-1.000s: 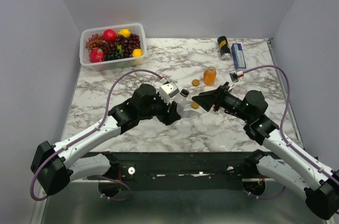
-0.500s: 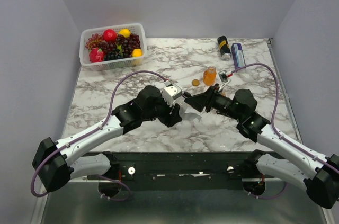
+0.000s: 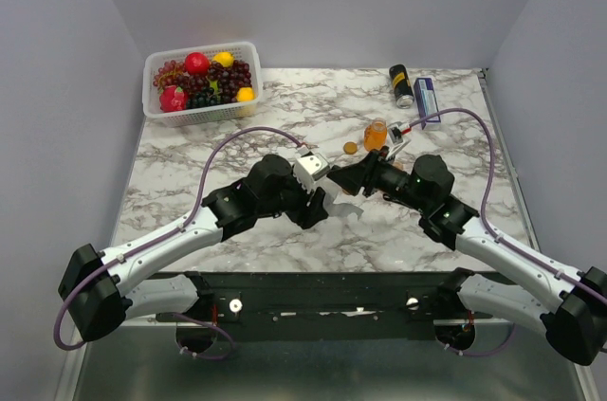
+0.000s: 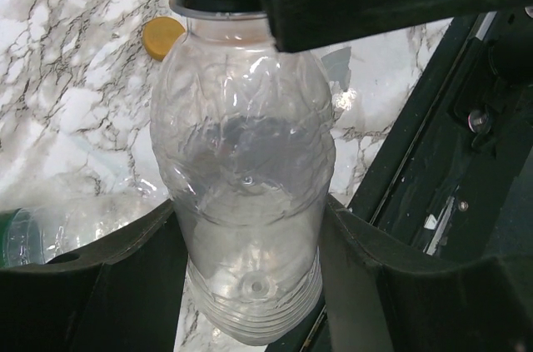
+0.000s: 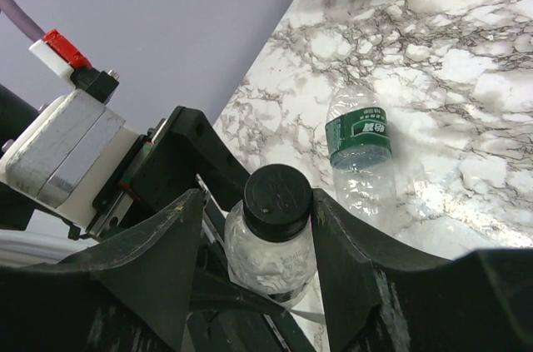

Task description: Unscrew the bottle caps

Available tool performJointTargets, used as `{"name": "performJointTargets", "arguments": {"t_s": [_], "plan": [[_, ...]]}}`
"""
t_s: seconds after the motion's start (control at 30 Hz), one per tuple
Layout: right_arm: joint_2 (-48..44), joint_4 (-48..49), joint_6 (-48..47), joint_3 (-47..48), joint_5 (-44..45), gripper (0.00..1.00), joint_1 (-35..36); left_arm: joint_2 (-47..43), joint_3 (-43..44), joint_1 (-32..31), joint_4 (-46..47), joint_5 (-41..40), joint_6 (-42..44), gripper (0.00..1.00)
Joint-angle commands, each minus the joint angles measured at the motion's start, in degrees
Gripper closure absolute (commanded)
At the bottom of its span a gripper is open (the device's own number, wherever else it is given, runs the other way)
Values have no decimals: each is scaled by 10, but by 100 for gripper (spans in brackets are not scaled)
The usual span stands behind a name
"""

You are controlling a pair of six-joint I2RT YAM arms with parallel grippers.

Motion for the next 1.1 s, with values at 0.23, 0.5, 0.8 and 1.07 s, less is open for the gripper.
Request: {"name": "performJointTargets", "arguments": {"t_s": [0.23,0.5,0.8,1.07], "plan": [[18,15,-12,34,8,40,17,11,18,-7,-11,-12,9,68],[39,26,-11,42,5,40,25,11,17,-9,-12,-10,11,68],[43,16,-26,43,19,63,27,7,15,-10,-8,3,13,68],[39,41,-82,40,-111,72,-20,-3,3,-1,31,152,18,67]]}}
